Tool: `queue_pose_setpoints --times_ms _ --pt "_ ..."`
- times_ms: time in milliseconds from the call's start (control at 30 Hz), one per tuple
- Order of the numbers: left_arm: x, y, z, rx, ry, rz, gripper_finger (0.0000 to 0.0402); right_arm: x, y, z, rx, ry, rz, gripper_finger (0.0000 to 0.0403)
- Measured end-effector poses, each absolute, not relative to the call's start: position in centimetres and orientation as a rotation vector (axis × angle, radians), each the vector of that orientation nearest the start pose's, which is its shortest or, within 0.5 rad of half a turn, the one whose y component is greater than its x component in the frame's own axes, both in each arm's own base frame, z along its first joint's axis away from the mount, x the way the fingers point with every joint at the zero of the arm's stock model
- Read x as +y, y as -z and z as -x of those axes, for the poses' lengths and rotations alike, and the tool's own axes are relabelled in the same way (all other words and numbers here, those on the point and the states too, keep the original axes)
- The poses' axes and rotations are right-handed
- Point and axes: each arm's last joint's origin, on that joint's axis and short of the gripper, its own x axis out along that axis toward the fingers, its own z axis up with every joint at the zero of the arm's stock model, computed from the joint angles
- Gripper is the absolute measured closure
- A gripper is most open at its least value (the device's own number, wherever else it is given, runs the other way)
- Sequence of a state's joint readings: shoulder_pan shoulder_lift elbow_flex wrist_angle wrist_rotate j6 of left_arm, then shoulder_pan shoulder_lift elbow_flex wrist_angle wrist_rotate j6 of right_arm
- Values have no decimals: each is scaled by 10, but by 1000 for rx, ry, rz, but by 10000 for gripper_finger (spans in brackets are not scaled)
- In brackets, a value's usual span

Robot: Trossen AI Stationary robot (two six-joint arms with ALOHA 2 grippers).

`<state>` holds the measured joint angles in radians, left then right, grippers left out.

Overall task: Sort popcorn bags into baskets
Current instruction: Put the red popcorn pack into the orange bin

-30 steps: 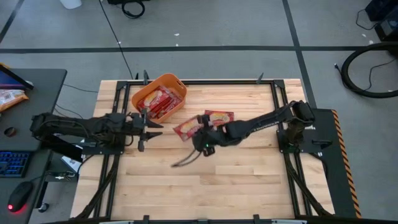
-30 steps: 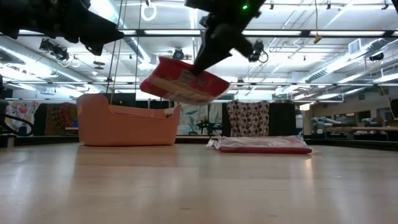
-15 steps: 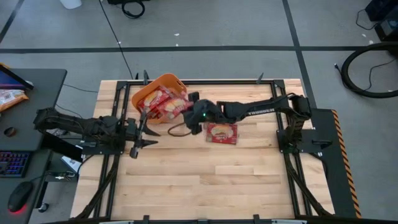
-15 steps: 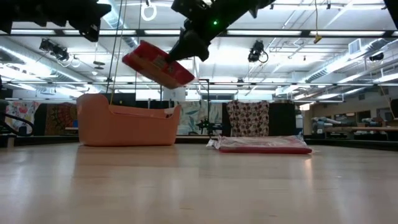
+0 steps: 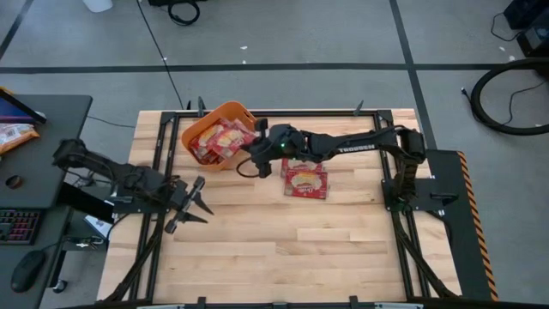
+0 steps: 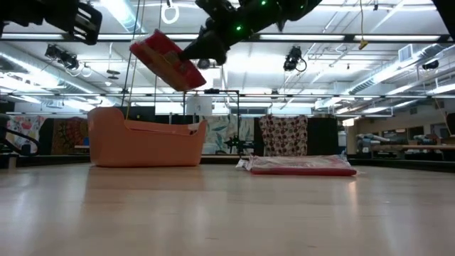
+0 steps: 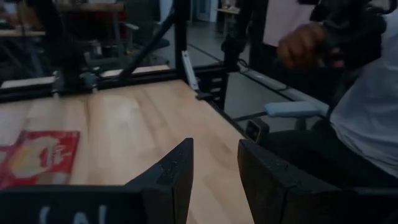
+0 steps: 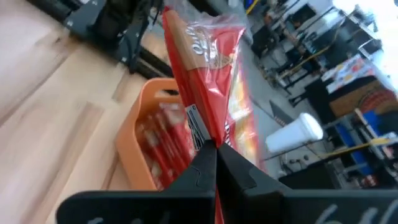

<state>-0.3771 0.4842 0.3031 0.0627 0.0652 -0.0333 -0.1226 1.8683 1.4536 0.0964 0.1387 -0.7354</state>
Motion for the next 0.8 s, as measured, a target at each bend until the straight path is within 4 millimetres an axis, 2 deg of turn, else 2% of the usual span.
queue_pose_setpoints --times_ms 200,367,533,667,800 --pt "-54 -234 -124 77 377 1 272 -65 -265 -455 413 126 799 399" --pt "-56 -233 -123 85 367 13 272 -73 -264 -481 400 138 795 399" --pt "-59 -231 -122 115 389 12 272 -80 -249 -509 465 118 783 399" --pt "-59 -231 -121 113 366 14 272 -95 -241 -528 521 168 743 396" --pt "-58 -230 -122 116 316 27 272 -111 -223 -544 589 177 753 389"
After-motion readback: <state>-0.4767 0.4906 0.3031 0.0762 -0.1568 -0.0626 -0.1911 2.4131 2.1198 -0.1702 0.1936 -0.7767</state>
